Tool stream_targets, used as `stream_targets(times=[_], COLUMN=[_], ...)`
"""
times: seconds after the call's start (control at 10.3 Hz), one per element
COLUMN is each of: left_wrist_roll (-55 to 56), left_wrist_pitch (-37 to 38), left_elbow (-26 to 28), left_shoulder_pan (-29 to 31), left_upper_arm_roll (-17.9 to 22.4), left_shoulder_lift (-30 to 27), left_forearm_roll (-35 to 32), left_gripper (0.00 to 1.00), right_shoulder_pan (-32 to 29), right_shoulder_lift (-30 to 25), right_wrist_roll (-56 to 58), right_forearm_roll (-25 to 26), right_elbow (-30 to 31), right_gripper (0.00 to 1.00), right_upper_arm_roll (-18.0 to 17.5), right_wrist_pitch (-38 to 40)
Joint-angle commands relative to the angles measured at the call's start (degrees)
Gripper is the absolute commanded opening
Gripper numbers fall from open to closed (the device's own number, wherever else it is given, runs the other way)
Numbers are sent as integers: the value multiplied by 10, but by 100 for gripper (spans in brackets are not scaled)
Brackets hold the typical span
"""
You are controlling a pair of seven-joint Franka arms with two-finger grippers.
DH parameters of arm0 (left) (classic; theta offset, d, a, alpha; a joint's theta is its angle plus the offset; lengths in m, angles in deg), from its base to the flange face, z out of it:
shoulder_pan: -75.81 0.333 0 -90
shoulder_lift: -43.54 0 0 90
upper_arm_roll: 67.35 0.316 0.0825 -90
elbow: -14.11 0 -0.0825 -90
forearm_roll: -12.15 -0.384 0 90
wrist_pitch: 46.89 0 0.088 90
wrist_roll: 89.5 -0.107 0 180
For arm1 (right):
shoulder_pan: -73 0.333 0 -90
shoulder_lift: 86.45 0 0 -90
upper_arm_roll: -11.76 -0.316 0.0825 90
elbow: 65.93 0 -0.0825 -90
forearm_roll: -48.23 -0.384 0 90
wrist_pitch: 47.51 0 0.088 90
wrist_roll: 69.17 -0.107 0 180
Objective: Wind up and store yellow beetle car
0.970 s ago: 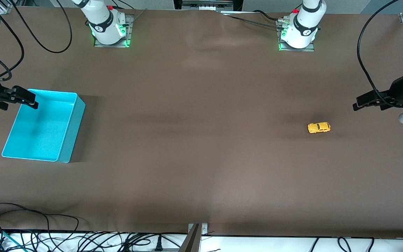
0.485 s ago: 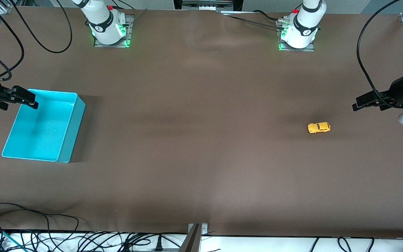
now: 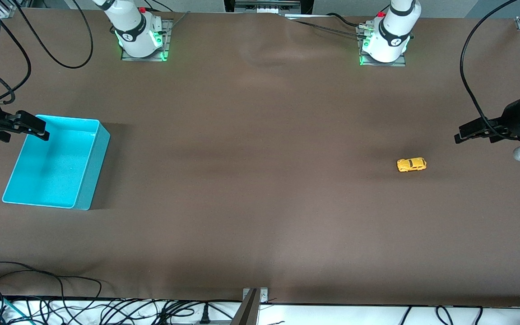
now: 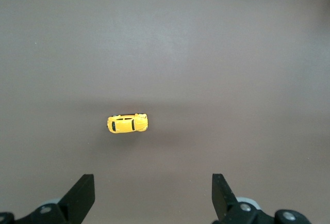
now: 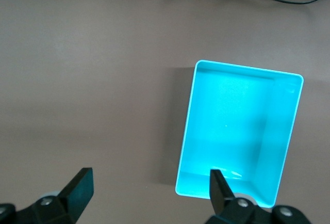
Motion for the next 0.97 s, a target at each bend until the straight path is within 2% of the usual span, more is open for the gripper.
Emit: stream_targets(times=[0.0,0.87], left_wrist_roll=[-8,-8], left_wrist_pitch=[1,0], left_elbow=[-1,-2], left_shoulder_pan=[-1,-1], left_upper_arm_roll=[0,0], left_shoulder_lift=[1,1], left_forearm_roll=[-12,-12], left_gripper=[100,100], right_shoulder_pan=[-4,-4], right_shoulder_lift=[2,2], right_wrist_roll=[-3,-3], right_forearm_roll=[-9,-8], right_elbow=[-10,-10], right_gripper=[100,100], right_upper_arm_roll=[-3,-3], right_wrist_pitch=[3,3])
